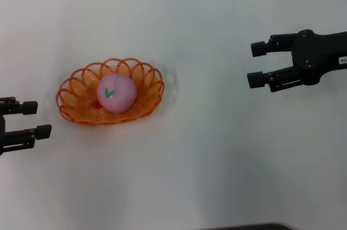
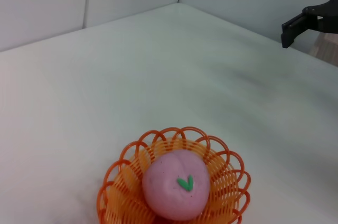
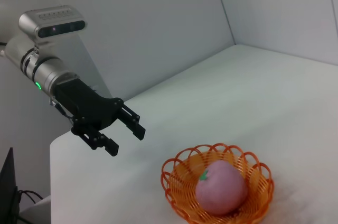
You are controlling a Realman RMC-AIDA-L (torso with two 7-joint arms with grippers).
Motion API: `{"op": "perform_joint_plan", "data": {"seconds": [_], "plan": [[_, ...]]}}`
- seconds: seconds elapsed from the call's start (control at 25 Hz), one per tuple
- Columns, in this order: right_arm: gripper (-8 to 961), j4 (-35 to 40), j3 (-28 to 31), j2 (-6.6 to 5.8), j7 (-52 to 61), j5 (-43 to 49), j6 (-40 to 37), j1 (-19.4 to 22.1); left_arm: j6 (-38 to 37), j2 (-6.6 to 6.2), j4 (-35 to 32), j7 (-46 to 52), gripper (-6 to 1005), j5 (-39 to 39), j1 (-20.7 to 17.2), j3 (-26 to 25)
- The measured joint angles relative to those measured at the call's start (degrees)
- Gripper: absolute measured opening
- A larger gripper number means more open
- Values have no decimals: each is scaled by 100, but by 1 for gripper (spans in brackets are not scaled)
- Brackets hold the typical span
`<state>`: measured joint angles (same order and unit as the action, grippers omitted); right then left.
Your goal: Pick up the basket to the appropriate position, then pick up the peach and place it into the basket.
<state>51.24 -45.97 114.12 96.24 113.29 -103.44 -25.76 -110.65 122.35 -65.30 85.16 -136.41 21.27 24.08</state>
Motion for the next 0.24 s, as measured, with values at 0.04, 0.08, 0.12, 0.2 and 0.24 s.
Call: {"op": "perform_joint_plan", "data": {"seconds": [0.04, 0.08, 0.12, 0.2, 0.24], "plan": [[946, 0, 0, 2, 0, 0, 0, -3, 0, 0, 0, 0, 642, 0, 0, 0], [946, 0, 0, 7, 1, 0, 1, -6, 0, 0, 0, 0, 642, 0, 0, 0], [946, 0, 0, 11, 0, 0, 3, -11, 0, 0, 0, 0, 642, 0, 0, -1], [946, 0, -1, 15, 0, 0, 7, -23, 0, 4, 4, 0, 642, 0, 0, -1], [946, 0, -4, 17, 3, 0, 7, -30, -1, 8, 11, 0, 642, 0, 0, 0]]}}
